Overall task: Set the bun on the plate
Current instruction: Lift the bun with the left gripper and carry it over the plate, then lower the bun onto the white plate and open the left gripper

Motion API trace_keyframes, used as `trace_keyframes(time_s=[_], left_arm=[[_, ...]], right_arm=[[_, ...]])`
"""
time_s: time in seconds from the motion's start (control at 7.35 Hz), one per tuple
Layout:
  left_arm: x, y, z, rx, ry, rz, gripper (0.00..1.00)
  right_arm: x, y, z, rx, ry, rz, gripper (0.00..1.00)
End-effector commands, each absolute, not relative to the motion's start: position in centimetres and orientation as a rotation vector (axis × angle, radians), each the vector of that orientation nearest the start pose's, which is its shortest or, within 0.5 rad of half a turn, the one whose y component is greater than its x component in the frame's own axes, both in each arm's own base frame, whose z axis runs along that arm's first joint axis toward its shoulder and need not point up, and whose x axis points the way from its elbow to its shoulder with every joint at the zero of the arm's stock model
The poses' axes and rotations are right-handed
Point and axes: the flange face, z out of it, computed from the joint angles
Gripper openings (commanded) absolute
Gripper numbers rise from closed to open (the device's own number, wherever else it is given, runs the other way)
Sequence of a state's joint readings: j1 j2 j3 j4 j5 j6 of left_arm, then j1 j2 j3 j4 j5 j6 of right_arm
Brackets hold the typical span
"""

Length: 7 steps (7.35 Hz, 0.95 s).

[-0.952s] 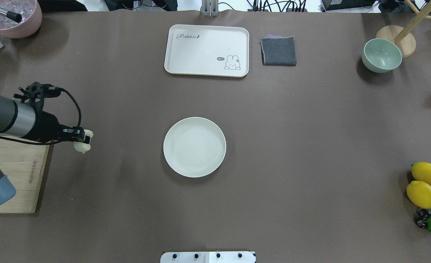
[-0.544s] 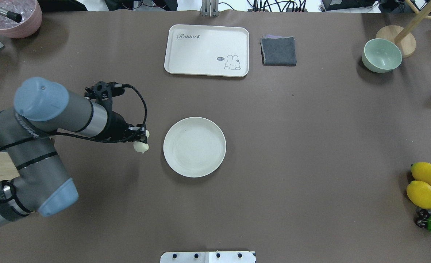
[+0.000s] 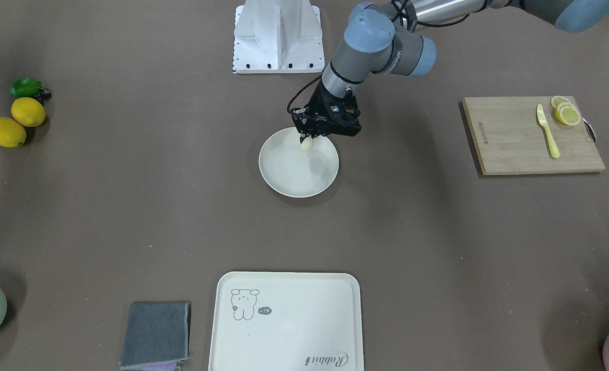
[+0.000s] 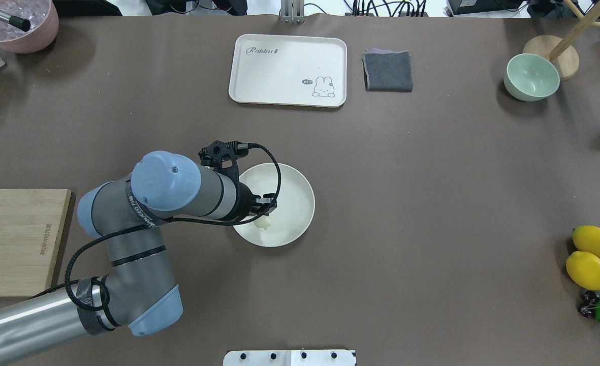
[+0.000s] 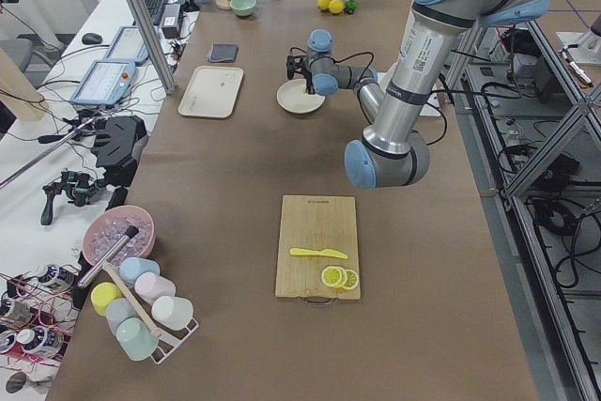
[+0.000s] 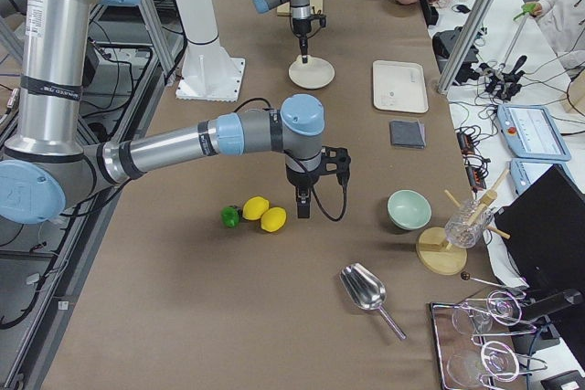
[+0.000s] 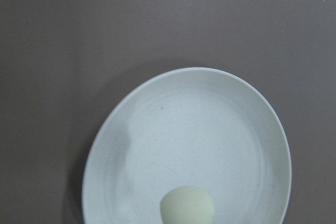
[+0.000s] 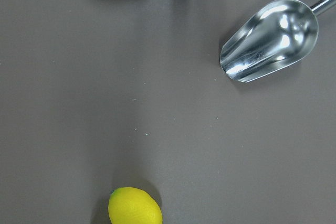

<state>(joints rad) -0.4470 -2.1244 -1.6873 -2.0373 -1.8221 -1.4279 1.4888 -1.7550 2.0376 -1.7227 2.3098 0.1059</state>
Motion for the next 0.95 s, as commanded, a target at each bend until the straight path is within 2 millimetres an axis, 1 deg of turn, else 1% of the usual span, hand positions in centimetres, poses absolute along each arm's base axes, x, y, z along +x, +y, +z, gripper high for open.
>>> trace_keyframes(time_s=[0.0,0.14,0.27,0.41,0.68,0.82], left_arm=[[56.17,-38.44,23.3,0.121,1.13,-0.132,0.36],[56.52,-38.83,23.34,0.146,1.121,-0.151,0.49],[56.59,-38.77,23.24,0.148,1.122,-0.15,0.61],[56.62,-38.8,22.95,0.151,1.125,-0.149,0.72],[56.61,-38.81,22.95,0.152,1.124,-0.15,0.83],[56.64,-38.84,22.64,0.155,1.128,-0.15,0.86]], right_arm=[[3.37,-41.02,53.24,0.053,-0.745,-0.022,1.0],[3.37,-40.95,53.22,0.053,-0.746,-0.022,1.0],[3.44,-40.95,53.23,0.053,-0.745,-0.021,1.0],[3.49,-40.94,53.22,0.054,-0.746,-0.019,1.0],[3.56,-40.93,53.15,0.056,-0.746,-0.018,1.0],[3.55,-40.98,53.09,0.057,-0.746,-0.019,1.0]])
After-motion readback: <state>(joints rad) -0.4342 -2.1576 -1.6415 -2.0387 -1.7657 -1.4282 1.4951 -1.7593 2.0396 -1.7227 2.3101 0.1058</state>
